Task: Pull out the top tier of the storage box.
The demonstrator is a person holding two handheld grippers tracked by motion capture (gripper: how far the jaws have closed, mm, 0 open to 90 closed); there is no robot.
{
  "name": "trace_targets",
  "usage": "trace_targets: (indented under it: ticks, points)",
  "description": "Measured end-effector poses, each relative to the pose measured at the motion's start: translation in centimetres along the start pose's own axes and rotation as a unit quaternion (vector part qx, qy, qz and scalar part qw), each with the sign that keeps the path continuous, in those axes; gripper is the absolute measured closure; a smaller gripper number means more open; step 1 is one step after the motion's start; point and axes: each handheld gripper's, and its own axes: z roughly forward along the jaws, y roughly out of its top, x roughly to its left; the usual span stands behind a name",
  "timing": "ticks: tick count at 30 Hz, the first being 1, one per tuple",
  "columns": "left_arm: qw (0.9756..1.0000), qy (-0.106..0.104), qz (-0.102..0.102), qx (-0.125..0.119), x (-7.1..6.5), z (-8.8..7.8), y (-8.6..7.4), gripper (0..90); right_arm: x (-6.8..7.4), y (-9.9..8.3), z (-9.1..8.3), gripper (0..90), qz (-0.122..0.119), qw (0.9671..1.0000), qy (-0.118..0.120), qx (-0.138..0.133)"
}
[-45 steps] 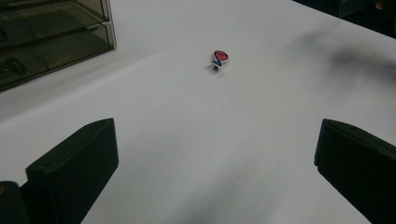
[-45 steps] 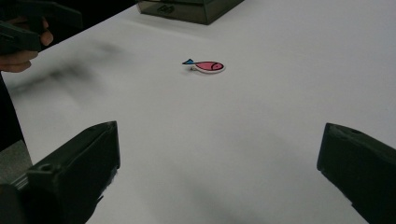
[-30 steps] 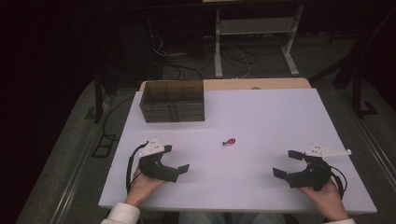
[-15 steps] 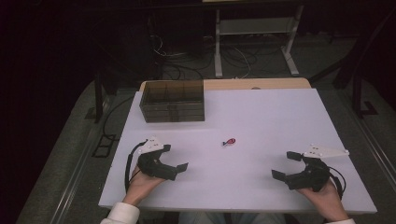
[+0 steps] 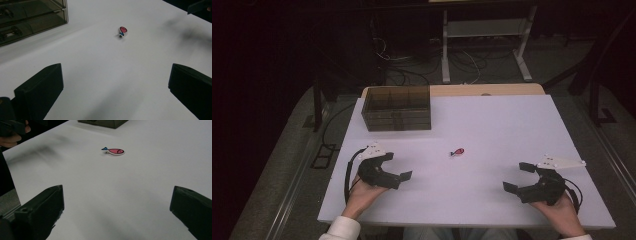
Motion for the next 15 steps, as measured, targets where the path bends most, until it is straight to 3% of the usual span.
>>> trace_targets:
  ticks: [4,15]
  points:
    - [0.9999,0.005,0.001,0.01,0.3,-0.1,0.4,0.0,0.0,0.0,0.0,0.0,0.001,1.0,-0.001,0.001]
    - [0.9997,0.015,-0.02,-0.007,1.5,-1.2,1.8,0.0,0.0,-0.1,0.1,0.0,0.001,1.0,-0.004,0.002]
